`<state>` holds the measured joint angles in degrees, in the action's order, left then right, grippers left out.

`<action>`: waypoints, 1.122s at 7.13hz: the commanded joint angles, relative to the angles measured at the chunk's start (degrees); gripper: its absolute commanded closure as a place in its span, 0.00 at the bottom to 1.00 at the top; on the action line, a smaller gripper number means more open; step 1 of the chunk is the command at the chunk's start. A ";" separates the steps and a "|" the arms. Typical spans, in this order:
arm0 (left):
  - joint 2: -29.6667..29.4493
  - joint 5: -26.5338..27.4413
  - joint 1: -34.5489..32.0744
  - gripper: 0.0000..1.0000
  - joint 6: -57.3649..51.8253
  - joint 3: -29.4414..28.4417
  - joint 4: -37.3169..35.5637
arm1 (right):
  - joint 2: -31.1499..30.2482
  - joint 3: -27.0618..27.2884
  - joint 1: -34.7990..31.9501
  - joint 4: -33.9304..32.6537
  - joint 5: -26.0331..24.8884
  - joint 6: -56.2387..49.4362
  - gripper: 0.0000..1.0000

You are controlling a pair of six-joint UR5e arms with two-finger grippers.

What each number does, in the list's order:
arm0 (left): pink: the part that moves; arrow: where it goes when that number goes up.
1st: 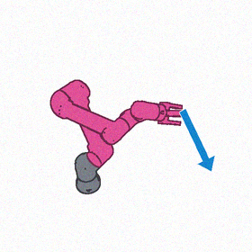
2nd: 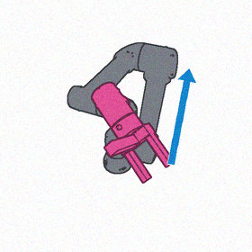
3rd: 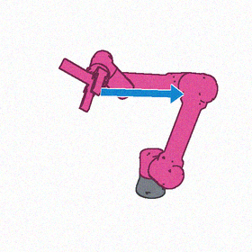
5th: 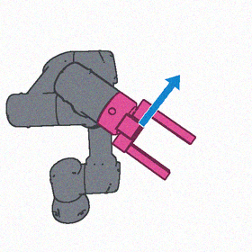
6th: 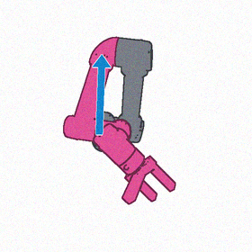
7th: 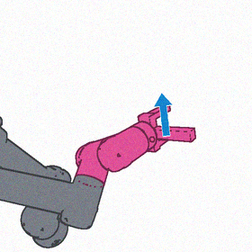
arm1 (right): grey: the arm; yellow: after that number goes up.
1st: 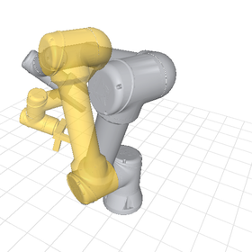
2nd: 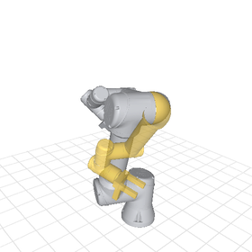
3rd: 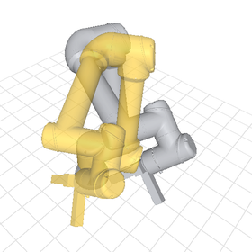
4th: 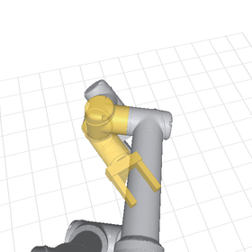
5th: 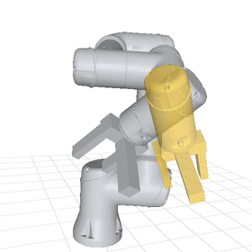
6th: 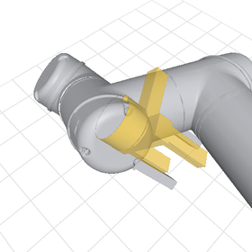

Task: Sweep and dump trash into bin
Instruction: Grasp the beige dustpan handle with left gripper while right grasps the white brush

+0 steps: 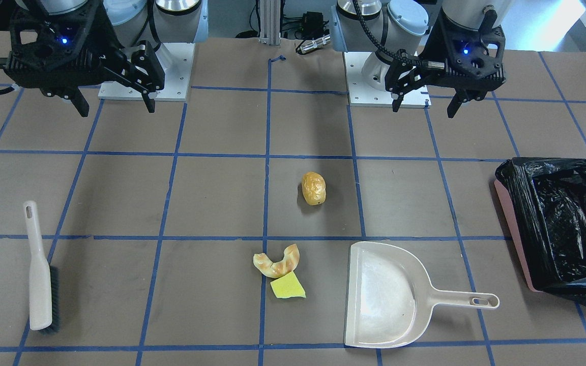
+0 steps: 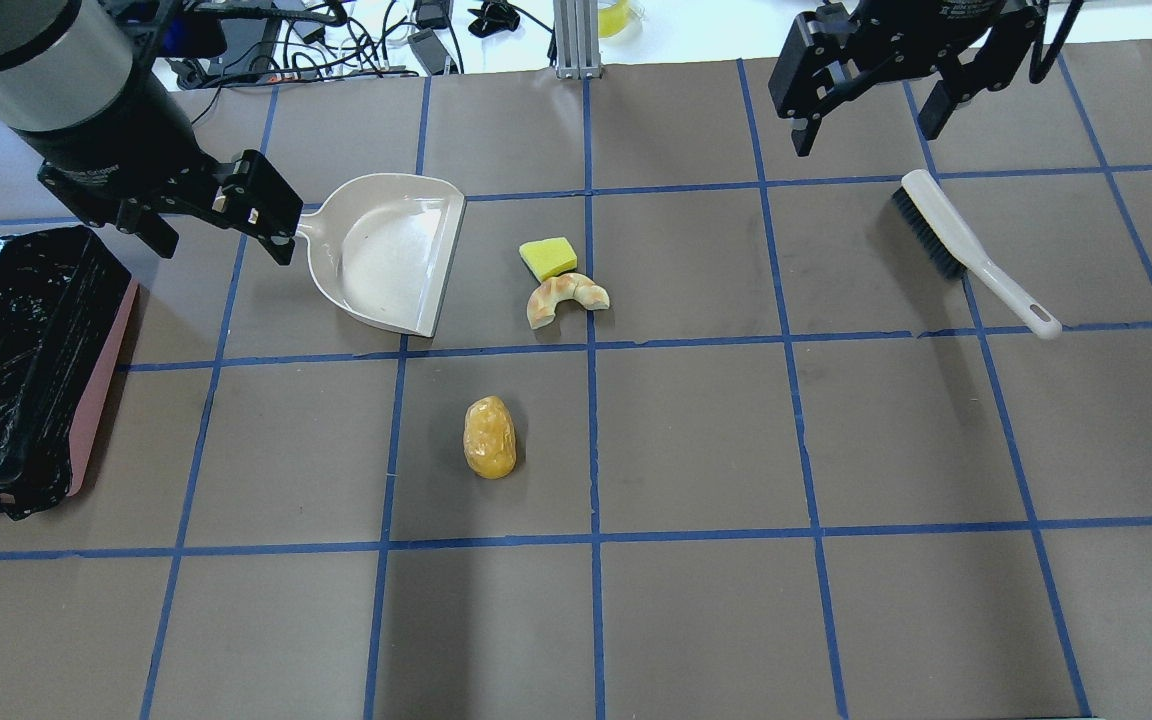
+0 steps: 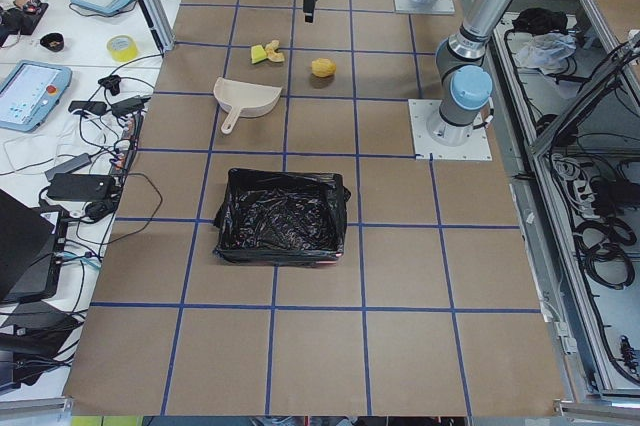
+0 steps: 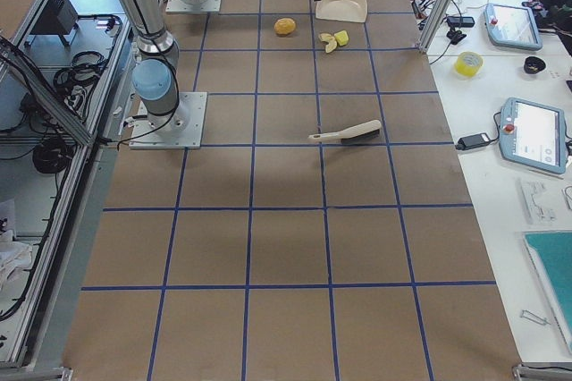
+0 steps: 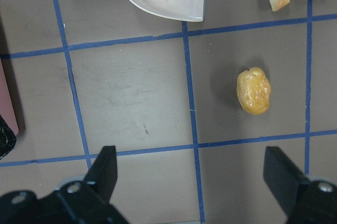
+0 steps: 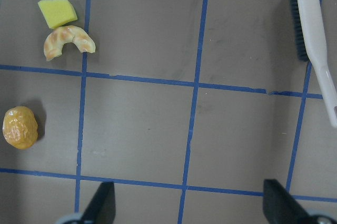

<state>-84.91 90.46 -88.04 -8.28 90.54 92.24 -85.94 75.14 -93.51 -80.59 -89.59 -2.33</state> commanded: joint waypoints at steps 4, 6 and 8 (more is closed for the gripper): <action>-1.13 0.15 1.20 0.00 -0.07 0.25 -1.09 | 0.59 1.41 0.26 -2.90 -0.15 0.30 0.00; -3.05 -0.02 3.04 0.00 4.63 0.25 -3.11 | 3.57 1.41 0.79 -2.99 -0.14 -1.17 0.00; -6.13 0.07 3.31 0.00 28.90 0.34 -6.81 | 8.23 0.89 6.28 -6.22 -2.15 -16.23 0.00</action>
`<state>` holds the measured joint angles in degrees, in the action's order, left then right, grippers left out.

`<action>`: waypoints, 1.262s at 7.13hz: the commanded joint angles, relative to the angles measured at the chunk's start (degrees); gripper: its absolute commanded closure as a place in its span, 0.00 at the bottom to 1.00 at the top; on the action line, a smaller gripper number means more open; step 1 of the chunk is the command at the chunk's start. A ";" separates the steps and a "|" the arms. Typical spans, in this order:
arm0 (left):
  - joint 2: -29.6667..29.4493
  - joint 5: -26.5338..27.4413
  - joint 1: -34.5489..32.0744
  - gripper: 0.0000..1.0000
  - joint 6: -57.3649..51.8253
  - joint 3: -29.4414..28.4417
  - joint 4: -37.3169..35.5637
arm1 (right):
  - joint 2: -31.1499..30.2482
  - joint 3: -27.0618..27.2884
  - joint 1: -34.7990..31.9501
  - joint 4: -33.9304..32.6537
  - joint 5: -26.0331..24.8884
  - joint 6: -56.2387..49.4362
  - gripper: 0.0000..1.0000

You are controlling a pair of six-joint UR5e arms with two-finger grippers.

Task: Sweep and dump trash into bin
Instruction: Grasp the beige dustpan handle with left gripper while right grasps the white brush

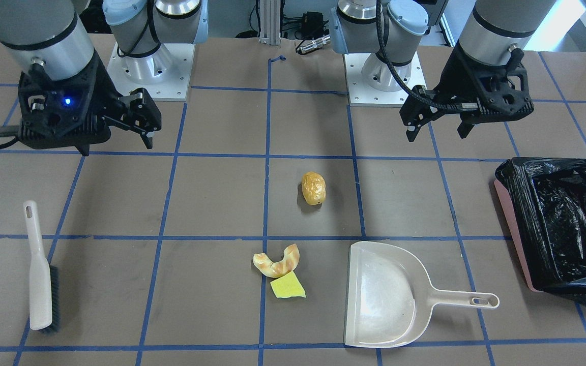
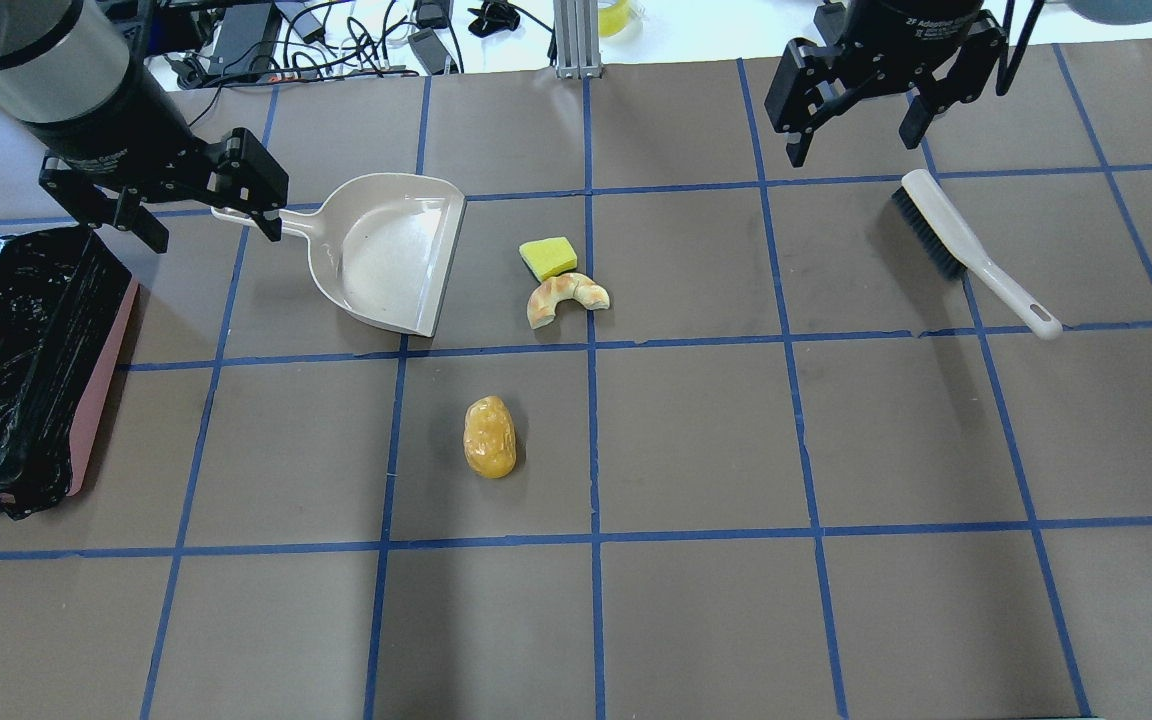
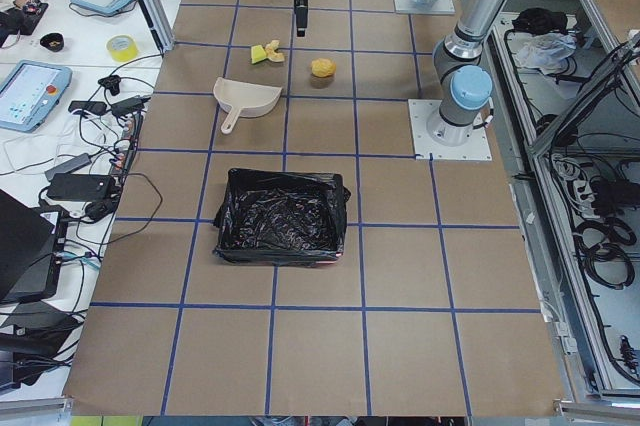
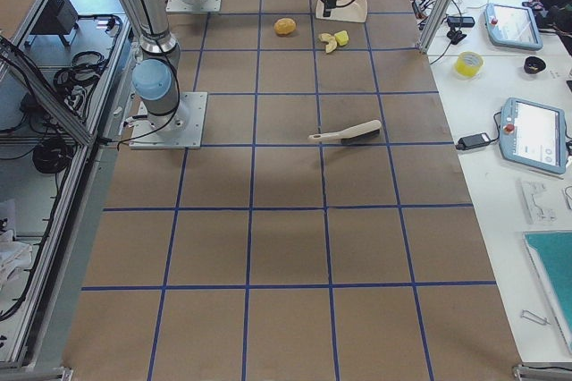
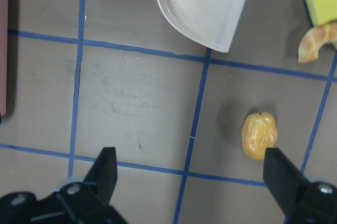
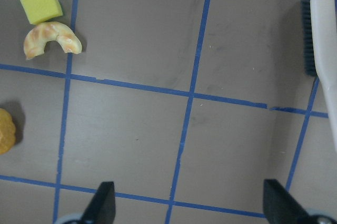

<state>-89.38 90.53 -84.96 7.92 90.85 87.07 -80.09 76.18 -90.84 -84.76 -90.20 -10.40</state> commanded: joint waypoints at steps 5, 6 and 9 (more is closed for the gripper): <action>-7.21 11.59 1.28 0.00 46.73 1.52 -14.25 | 14.43 6.22 21.11 -13.38 -7.26 -45.09 0.00; -8.00 11.51 2.50 0.00 49.88 1.52 -14.90 | 14.35 10.87 21.23 -16.11 -7.18 -45.06 0.00; -11.95 11.77 4.53 0.00 68.49 0.30 -15.17 | 14.18 18.81 21.32 -20.53 -7.88 -44.98 0.00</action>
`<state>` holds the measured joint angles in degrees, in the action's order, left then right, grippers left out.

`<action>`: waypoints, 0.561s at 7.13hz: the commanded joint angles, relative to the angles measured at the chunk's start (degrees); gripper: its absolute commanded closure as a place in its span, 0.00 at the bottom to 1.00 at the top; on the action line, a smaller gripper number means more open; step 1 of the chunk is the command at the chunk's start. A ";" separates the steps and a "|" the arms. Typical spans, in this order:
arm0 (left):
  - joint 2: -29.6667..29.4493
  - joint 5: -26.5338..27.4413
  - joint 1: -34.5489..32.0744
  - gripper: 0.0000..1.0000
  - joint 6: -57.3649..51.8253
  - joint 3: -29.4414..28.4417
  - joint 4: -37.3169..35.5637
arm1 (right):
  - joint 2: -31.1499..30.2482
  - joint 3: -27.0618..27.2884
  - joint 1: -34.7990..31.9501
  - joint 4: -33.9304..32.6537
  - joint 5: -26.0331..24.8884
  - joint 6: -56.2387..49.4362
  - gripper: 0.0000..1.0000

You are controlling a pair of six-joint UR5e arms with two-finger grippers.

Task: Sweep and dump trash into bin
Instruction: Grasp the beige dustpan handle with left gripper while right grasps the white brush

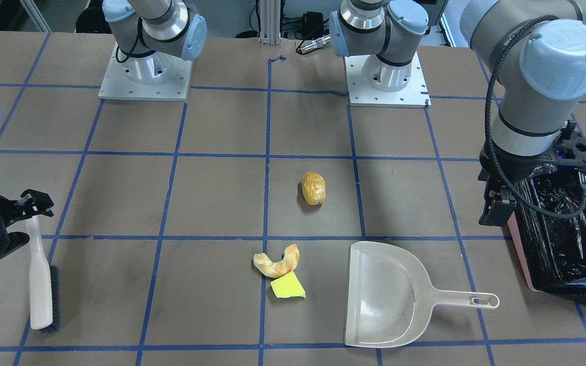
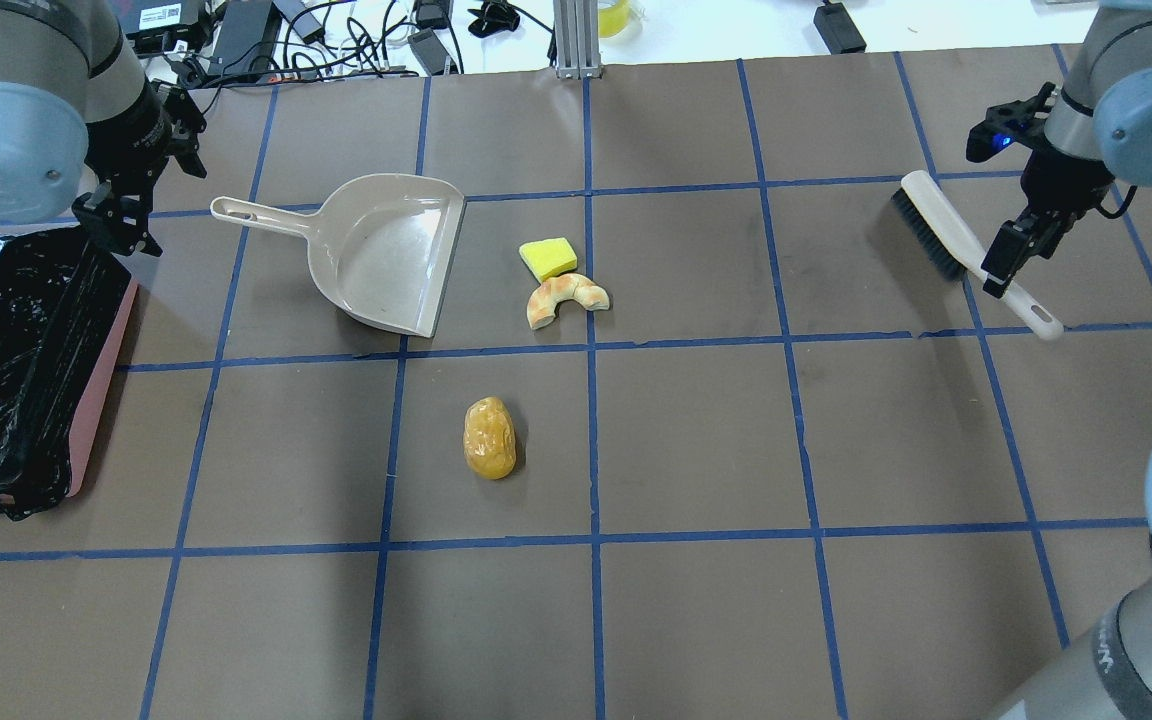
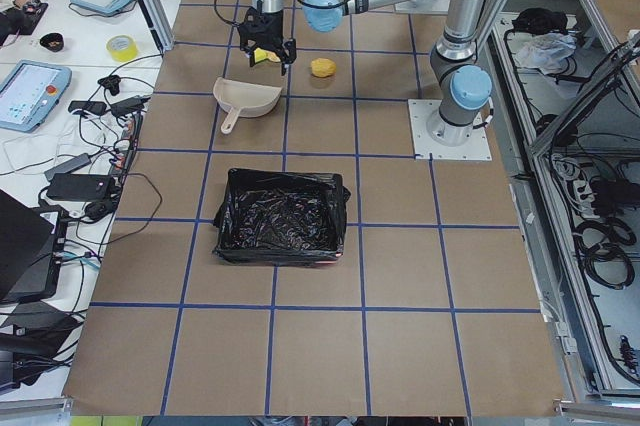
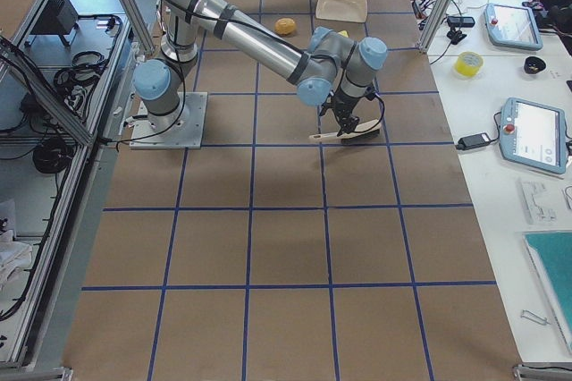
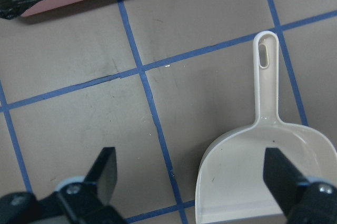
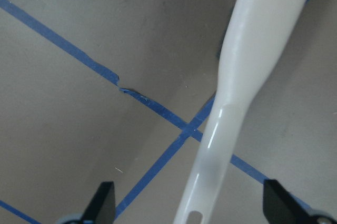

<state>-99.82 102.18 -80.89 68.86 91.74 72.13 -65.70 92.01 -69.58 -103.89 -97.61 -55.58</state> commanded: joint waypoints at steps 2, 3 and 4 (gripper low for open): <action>-5.88 0.30 1.52 0.00 11.00 -0.77 -5.02 | 0.22 3.70 0.06 -4.03 -3.73 1.26 0.01; -8.35 -0.14 1.52 0.00 11.99 -0.95 -11.94 | 0.40 3.97 0.06 -5.09 -3.82 1.79 0.04; -10.46 -0.23 1.52 0.00 11.82 -1.73 -15.14 | 0.22 4.06 0.06 -4.84 -3.73 3.71 0.06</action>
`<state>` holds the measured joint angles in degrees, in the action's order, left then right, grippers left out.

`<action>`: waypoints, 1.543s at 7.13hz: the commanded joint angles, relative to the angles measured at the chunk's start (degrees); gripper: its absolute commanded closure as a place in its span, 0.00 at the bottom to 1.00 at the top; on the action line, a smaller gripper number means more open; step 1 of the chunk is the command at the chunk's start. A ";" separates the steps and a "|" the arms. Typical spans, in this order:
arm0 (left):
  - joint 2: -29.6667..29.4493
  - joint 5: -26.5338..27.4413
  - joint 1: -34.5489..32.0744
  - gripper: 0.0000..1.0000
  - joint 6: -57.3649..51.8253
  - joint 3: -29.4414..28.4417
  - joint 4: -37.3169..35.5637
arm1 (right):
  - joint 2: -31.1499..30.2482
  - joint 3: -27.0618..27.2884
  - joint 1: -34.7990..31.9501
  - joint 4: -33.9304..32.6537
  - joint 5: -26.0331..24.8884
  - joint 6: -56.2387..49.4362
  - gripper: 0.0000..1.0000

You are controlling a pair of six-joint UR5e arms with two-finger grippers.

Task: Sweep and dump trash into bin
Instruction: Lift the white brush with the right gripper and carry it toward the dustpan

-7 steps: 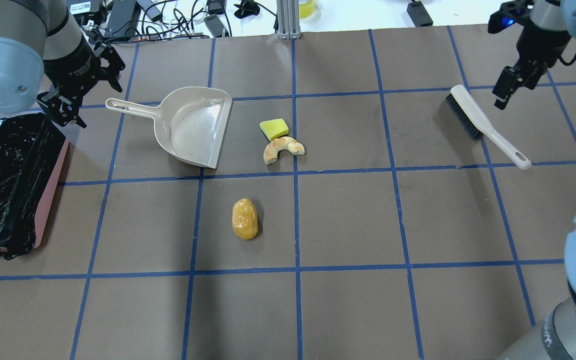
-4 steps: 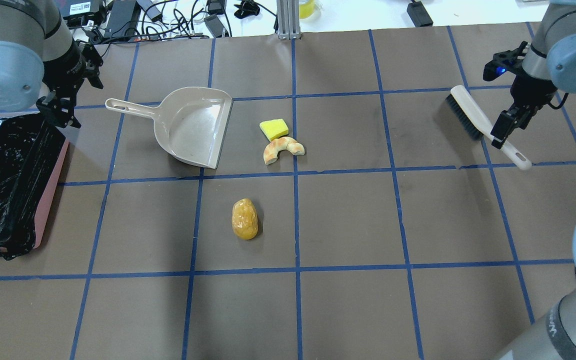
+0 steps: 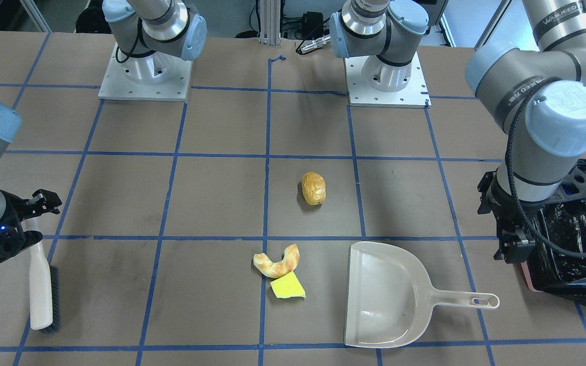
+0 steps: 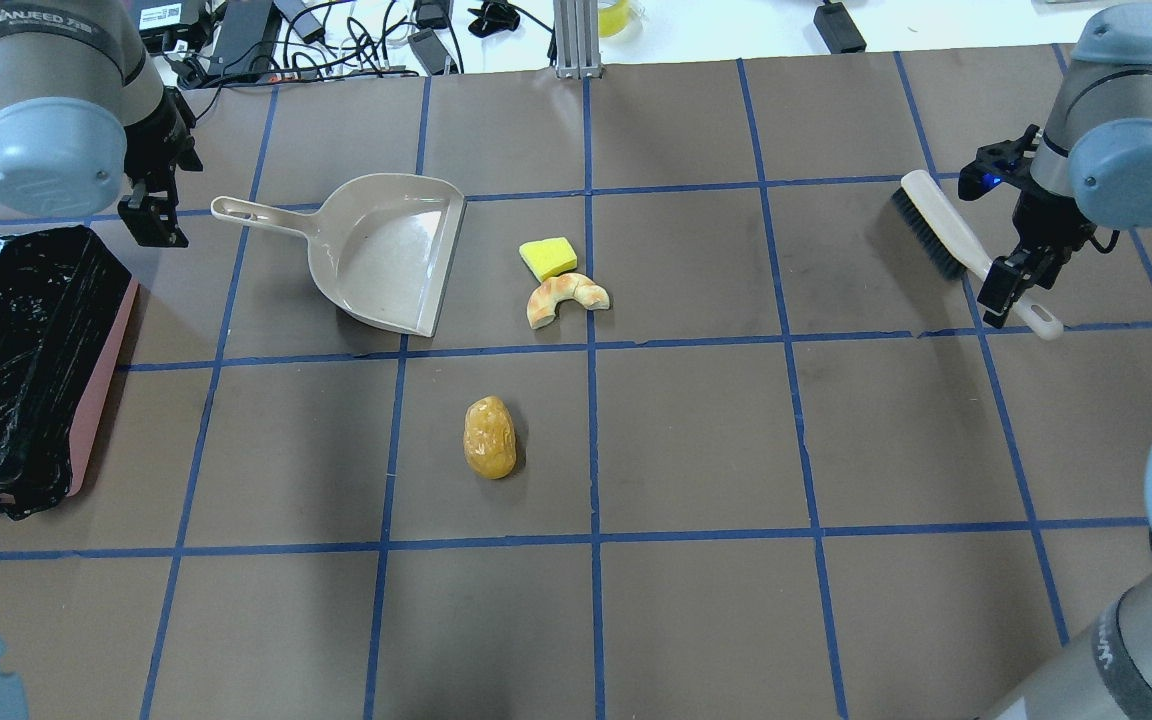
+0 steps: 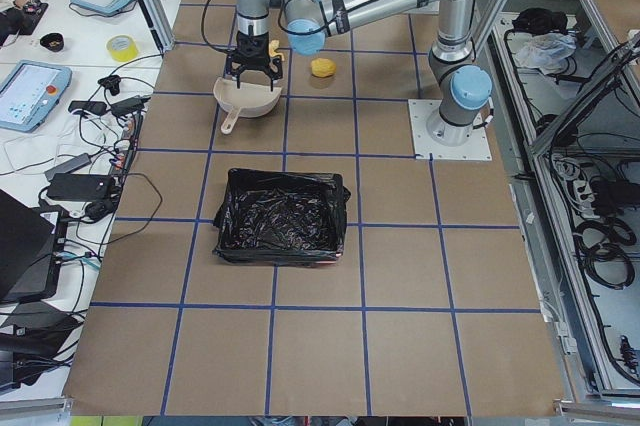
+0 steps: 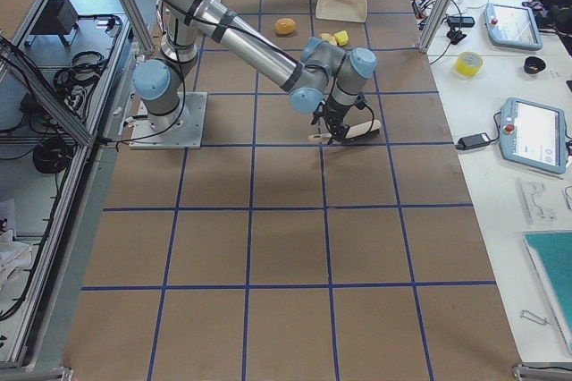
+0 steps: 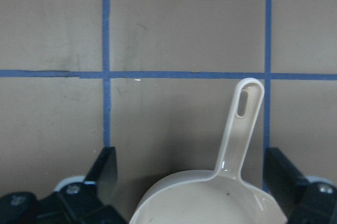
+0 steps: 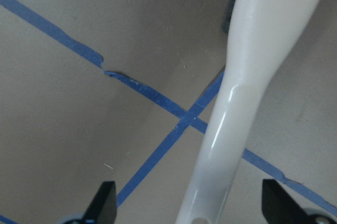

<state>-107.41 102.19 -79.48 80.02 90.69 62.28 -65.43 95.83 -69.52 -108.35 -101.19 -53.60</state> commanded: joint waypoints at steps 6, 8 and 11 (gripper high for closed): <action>-14.04 -2.08 0.03 0.00 2.33 -4.29 -9.55 | -0.04 0.33 2.11 -0.63 -0.24 3.15 0.48; -15.81 -4.96 0.03 0.00 2.68 -4.47 -9.55 | -0.22 0.33 2.11 -0.28 -0.15 3.94 0.51; -16.69 -5.16 -0.06 0.01 4.44 -3.95 -9.55 | -0.13 0.33 2.11 0.24 0.20 3.86 0.76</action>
<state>-123.79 97.14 -79.52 84.46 86.39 52.73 -65.63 96.15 -67.42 -108.36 -101.10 -49.69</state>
